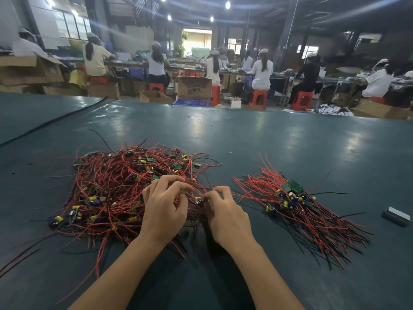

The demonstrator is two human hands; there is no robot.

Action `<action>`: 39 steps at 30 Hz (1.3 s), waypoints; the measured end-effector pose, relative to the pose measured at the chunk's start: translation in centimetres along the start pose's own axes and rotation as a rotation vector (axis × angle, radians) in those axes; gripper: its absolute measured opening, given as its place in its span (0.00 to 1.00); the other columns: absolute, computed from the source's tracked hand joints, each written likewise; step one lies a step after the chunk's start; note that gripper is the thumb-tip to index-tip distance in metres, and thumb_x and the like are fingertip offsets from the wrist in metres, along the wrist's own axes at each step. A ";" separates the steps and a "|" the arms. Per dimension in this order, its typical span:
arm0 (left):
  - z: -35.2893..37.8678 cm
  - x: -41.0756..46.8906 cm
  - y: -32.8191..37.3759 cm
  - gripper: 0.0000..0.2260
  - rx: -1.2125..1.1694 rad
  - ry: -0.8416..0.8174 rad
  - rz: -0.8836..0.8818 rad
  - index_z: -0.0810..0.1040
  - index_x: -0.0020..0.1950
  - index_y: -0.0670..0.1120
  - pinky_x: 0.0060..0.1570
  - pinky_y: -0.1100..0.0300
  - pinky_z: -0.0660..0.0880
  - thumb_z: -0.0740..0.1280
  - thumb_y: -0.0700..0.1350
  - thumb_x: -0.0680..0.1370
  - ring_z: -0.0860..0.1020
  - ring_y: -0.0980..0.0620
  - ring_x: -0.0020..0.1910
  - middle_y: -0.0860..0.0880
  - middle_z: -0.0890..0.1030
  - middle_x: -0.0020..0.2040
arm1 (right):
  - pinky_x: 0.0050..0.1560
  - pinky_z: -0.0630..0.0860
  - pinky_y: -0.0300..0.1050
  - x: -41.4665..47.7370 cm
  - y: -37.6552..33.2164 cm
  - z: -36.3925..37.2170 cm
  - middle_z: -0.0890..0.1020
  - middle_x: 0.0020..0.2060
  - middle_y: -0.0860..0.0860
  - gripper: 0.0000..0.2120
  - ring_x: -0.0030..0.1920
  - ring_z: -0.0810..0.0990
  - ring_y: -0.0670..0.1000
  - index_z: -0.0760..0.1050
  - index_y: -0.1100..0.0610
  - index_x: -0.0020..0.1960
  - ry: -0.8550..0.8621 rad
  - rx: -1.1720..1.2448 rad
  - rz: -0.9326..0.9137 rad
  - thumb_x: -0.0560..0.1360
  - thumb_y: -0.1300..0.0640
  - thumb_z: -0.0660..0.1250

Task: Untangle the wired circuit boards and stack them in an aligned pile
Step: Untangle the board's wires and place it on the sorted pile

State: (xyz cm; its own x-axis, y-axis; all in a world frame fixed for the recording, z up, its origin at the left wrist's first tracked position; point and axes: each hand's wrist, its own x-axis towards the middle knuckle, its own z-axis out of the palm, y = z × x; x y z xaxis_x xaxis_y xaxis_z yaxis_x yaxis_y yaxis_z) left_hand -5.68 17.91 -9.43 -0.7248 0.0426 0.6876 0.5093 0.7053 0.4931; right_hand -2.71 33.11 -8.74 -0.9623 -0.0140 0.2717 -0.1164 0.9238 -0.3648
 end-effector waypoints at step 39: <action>-0.3 0.3 3.9 0.08 -0.991 -0.163 -0.558 0.83 0.46 0.53 0.32 0.64 0.77 0.64 0.51 0.77 0.83 0.53 0.36 0.51 0.85 0.42 | 0.30 0.70 0.31 -1.3 -1.9 -3.2 0.83 0.31 0.47 0.13 0.28 0.75 0.40 0.81 0.53 0.45 0.230 1.215 0.343 0.82 0.51 0.61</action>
State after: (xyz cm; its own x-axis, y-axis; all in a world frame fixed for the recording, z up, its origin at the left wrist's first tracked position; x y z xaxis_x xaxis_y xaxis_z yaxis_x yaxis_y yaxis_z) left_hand -3.81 20.44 -7.16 -0.9789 0.0419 0.2001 0.1873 -0.2092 0.9598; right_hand -0.47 32.60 -5.53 -0.9371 0.3325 0.1058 -0.1383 -0.0756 -0.9875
